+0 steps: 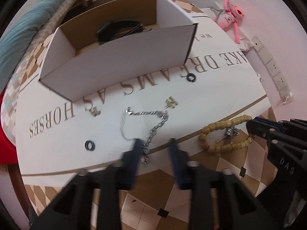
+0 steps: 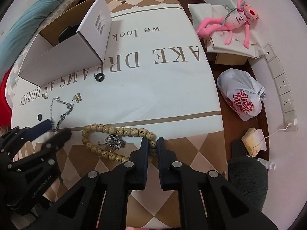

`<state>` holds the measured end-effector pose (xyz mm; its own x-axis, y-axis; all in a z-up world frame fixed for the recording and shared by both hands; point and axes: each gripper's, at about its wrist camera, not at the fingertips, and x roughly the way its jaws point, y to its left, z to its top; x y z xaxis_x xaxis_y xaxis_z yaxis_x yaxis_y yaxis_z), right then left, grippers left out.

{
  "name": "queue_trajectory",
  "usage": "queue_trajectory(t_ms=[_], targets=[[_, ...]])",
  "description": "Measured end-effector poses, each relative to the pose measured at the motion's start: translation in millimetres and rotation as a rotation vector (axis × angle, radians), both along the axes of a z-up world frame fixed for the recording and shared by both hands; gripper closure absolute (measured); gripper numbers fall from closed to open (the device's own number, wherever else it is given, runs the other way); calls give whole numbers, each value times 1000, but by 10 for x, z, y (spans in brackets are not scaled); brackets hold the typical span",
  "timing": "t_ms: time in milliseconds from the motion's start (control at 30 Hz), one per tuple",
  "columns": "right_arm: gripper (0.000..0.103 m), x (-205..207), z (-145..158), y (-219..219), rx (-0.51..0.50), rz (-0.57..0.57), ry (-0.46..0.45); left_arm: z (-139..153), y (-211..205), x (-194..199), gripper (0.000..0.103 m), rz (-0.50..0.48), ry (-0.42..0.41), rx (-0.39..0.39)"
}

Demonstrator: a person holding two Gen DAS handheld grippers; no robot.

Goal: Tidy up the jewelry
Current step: 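Reach the right gripper to the wooden bead bracelet and grasp it, then grasp the silver chain necklace with the left gripper while the right gripper holds the beads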

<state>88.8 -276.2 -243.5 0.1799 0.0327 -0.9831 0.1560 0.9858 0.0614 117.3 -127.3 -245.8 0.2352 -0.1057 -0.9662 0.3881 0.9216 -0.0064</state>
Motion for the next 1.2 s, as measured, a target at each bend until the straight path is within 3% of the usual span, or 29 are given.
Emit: queue_trajectory(t_ms=[33,133,267,600,700,800,867,933,967,1200], targets=[[94,2,7,5,-2,-3,0,0,-11,19,96,-10,6,-4],[94,14,-2,-15,4,-16,1,-12,25,75,101,-15,35,-31],[94,-14,-15,-80,68,-47,2,-3,134,97,102,24,68,-79],[94,-96,230,-47,198,-72,-58,382,612,-103,102,112,45,-160],[94,-73,308,7,182,-56,-80,431,615,-88,101,137,39,-209],[94,-25,275,-7,134,-61,-82,380,495,-14,98,152,53,-201],[94,-10,212,-83,125,-86,-75,335,386,38,86,139,44,-176],[94,-8,174,-139,124,-103,-69,273,253,87,26,125,27,-132],[94,-15,161,-165,120,-111,-69,238,193,97,22,114,19,-118],[94,-45,117,-270,129,-154,-70,-58,-128,135,26,45,21,-15]])
